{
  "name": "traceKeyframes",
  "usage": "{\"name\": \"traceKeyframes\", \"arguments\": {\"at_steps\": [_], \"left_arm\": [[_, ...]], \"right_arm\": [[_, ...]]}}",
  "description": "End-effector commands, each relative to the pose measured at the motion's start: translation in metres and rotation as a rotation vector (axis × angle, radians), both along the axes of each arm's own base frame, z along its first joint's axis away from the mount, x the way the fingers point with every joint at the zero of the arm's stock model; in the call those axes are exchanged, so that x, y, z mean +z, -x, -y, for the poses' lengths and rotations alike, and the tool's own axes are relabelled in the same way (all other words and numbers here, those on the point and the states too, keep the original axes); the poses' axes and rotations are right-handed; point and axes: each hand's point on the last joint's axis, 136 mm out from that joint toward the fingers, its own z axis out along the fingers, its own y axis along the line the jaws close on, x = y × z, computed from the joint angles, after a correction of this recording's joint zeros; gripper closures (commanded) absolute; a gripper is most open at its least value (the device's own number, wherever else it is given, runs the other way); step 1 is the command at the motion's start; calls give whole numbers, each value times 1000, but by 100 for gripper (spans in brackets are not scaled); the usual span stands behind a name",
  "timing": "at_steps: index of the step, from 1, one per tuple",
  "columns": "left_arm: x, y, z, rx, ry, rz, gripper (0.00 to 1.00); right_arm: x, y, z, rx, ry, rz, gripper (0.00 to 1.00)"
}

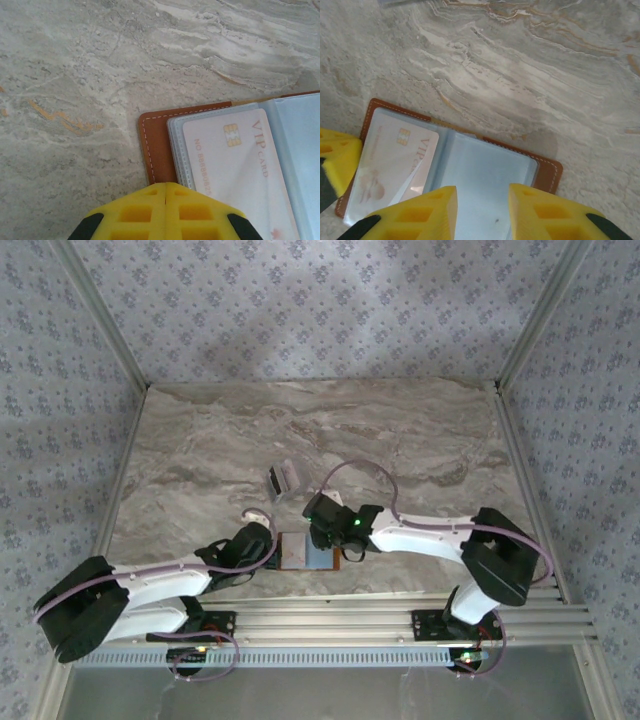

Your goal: Put the credit cards into the card holder

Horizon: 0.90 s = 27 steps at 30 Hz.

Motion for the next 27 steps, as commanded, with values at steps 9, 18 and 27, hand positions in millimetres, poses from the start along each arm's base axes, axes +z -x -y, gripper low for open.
{"name": "traceKeyframes", "arguments": {"at_steps": [9,18,27], "left_arm": [[2,-1,1,-13,-17,8,94],[4,-1,1,-13,-19,13,94],[5,-2,1,-14,-21,17,94]], "right_arm": [[-26,-11,1,38,100,-11,60],[-54,-7,2,48,114,-66,62],[-62,0,13,40,174,-65,77]]}}
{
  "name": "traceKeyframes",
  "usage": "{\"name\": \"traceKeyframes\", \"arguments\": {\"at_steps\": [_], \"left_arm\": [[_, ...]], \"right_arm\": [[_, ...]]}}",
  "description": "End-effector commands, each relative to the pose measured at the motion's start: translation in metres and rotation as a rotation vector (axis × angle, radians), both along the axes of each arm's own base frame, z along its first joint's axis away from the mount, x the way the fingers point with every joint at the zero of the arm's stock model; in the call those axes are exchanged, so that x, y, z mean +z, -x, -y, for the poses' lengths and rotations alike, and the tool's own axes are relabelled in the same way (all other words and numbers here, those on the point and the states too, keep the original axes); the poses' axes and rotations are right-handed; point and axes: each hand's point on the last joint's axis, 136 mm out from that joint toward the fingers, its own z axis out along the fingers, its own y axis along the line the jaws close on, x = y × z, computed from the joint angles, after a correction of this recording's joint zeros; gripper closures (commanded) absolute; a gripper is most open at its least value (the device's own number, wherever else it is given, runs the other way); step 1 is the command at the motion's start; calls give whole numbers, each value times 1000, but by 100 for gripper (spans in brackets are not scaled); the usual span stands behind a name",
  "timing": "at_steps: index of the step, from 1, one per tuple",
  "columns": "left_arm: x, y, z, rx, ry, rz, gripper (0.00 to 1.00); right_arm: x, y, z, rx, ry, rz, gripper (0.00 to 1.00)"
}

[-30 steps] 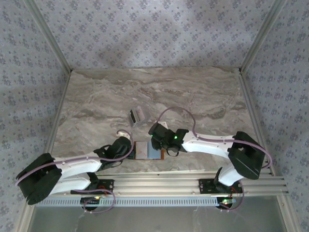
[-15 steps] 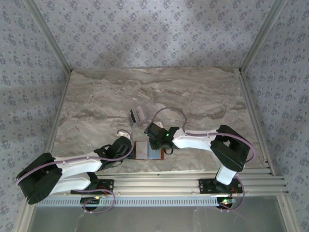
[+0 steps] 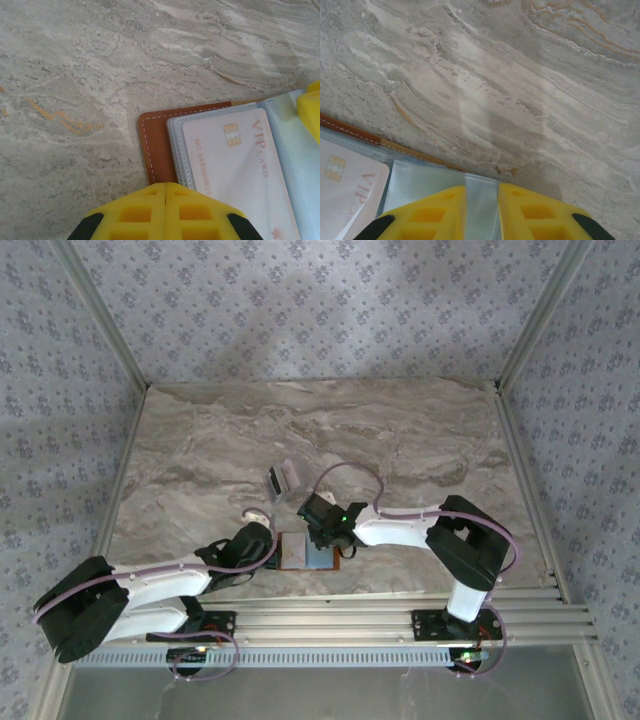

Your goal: Put the credit cards into the card holder

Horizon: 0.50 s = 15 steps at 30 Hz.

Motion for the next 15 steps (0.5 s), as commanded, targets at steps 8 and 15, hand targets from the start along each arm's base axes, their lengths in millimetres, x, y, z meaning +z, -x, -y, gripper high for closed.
{"name": "traceKeyframes", "arguments": {"at_steps": [8,15], "left_arm": [[4,-2,0,-13,-25,14,94],[1,-2,1,-13,-34,8,94]], "right_arm": [[-20,16,15,8,83,-41,99],[19,21,-3,52,-68,-18,100]]}}
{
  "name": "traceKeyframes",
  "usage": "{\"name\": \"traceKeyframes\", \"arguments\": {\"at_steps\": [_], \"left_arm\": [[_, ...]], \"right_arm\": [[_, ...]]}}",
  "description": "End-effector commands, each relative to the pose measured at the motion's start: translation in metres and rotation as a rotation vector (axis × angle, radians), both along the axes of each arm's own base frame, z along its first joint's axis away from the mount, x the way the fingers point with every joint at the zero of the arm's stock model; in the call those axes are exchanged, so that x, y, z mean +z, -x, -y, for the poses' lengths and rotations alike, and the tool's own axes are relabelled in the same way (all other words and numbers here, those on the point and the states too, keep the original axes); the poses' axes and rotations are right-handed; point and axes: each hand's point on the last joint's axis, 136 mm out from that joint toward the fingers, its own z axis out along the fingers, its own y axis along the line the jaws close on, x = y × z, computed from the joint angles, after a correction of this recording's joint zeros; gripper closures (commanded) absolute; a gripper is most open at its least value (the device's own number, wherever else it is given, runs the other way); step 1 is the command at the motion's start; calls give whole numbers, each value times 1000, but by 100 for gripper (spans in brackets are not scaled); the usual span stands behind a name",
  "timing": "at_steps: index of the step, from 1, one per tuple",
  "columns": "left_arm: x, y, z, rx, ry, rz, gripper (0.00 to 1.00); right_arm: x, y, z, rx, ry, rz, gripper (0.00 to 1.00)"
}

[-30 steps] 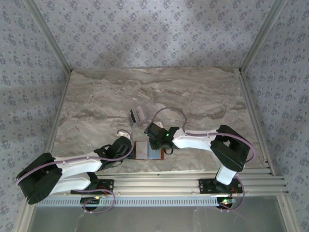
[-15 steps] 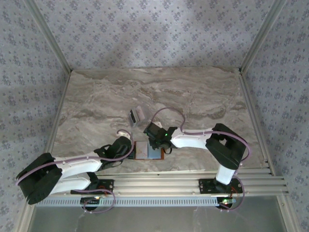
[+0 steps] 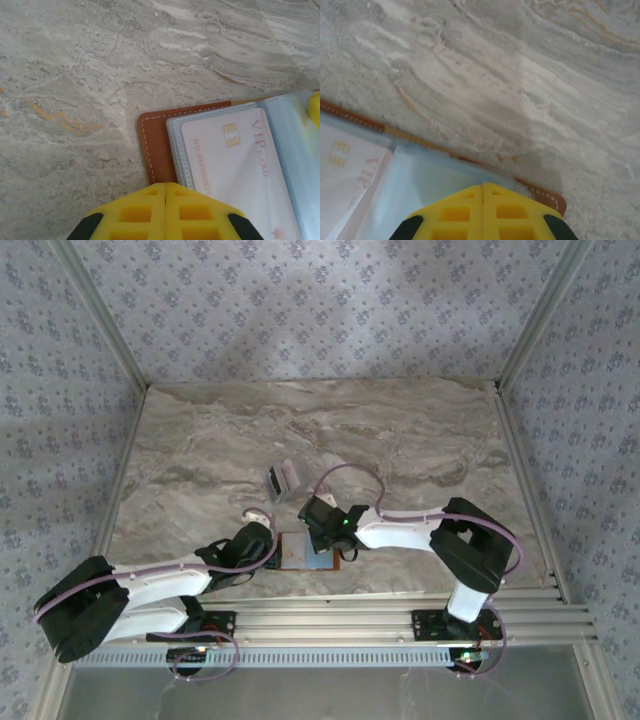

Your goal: Put the credit cards into the card holder

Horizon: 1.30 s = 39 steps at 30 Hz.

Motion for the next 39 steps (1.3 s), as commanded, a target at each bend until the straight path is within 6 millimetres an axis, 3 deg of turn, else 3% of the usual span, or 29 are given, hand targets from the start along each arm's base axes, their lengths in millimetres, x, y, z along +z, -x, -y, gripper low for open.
{"name": "traceKeyframes", "arguments": {"at_steps": [1,6,9,13,18,27,35,38,39], "left_arm": [[1,-2,1,-8,-27,6,94],[-1,-2,3,-10,-23,0,94],[-1,-2,3,-11,-26,0,94],[0,-2,3,-11,-25,1,94],[0,-3,3,-11,-27,3,94],[2,-3,2,-10,-27,8,94],[1,-3,2,-10,-30,8,94],[-2,-3,2,-11,-35,2,94],[-2,-3,3,-12,-31,1,94]], "right_arm": [[19,13,-7,73,-64,-10,100],[32,23,-21,122,-163,-38,100],[31,20,-17,115,-120,-27,100],[28,9,3,60,5,5,73],[17,4,4,60,74,-1,62],[-3,-2,7,53,131,-24,61],[-28,7,12,45,174,-55,58],[-37,12,11,48,183,-76,63],[-40,13,10,50,184,-83,70]]}}
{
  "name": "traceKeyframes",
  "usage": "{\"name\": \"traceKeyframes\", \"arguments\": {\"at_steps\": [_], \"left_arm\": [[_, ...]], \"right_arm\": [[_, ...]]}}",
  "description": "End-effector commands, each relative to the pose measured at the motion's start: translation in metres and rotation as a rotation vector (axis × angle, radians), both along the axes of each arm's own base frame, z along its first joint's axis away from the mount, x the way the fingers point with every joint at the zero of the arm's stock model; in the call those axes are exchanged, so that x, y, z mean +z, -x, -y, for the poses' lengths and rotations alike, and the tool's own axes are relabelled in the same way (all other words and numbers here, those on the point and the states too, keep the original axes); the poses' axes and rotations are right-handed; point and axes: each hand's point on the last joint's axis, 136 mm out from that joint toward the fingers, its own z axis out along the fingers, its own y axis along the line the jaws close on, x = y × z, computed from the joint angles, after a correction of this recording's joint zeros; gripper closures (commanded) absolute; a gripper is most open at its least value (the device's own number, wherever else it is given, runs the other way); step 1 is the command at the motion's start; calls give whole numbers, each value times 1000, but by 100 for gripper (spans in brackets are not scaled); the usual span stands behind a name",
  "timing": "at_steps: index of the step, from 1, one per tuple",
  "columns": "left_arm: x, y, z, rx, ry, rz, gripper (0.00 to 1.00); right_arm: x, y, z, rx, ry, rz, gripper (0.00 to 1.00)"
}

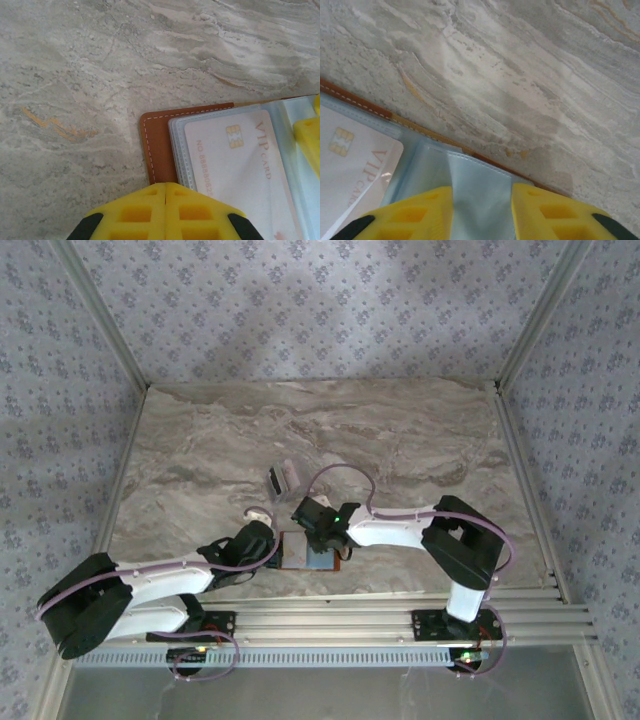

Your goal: Put the credit cards into the card holder

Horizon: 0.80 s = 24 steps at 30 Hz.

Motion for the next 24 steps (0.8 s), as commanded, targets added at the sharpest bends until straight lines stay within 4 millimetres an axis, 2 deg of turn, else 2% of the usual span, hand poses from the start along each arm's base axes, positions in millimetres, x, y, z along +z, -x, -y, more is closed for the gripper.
{"name": "traceKeyframes", "arguments": {"at_steps": [1,3,9,19,24], "left_arm": [[-2,-1,1,-9,-24,3,94],[-3,-1,1,-9,-24,1,94],[-6,-1,1,-12,-31,-6,94],[-11,0,2,-9,-27,-19,95],[-10,1,2,-7,-22,-17,96]], "right_arm": [[-35,14,12,-4,83,-70,80],[-37,15,11,-6,80,-73,90],[-29,16,8,-2,33,-66,100],[20,9,-3,12,-58,5,100],[30,8,-18,31,-102,-18,100]]}}
